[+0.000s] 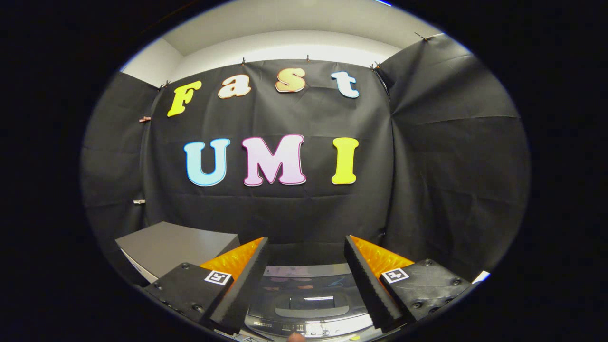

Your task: Put the clothes into the washing machine and then close the washing machine lid.

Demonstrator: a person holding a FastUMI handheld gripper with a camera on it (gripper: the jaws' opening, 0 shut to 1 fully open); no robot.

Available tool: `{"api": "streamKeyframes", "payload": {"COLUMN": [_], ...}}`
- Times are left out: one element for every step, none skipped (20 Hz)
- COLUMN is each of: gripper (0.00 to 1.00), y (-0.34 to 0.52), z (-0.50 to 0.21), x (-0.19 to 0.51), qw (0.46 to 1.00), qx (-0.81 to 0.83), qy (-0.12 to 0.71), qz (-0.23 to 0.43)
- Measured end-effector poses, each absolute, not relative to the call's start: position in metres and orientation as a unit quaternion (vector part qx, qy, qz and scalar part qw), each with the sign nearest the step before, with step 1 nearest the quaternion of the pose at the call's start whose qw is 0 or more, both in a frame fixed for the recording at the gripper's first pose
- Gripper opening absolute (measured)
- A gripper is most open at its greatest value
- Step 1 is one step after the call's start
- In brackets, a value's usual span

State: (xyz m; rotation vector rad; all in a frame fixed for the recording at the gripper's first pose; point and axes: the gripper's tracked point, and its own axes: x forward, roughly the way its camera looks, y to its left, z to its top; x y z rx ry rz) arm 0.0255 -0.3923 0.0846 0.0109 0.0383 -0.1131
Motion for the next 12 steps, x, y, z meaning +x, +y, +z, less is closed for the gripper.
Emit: {"api": "streamKeyframes", "payload": {"gripper": [0.99, 0.99, 0.99, 0.99, 0.99, 0.99, 0.99, 0.99, 0.99, 0.99, 0.99, 0.99], "y": [-0.392, -0.390, -0.390, -0.388, -0.389, -0.388, -0.387, -0.387, -0.385, -0.385, -0.383, -0.381], "z": [0.086, 0.088, 0.089, 0.091, 0.092, 0.094, 0.094, 0.093, 0.093, 0.091, 0.089, 0.089], "x": [0.022, 0.017, 0.014, 0.012, 0.011, 0.010, 0.008, 0.008, 0.008, 0.008, 0.008, 0.007], "qw": [0.998, 0.998, 0.998, 0.999, 0.998, 0.999, 0.999, 0.999, 0.999, 0.999, 0.999, 0.999], "qx": [0.003, 0.000, -0.002, -0.005, -0.008, -0.006, -0.005, -0.006, -0.007, -0.007, -0.005, -0.003], "qy": [0.016, 0.011, 0.010, 0.005, 0.001, 0.001, 0.000, 0.000, 0.000, 0.002, 0.005, 0.007], "qz": [-0.057, -0.055, -0.055, -0.053, -0.055, -0.052, -0.051, -0.051, -0.050, -0.049, -0.047, -0.046]}}
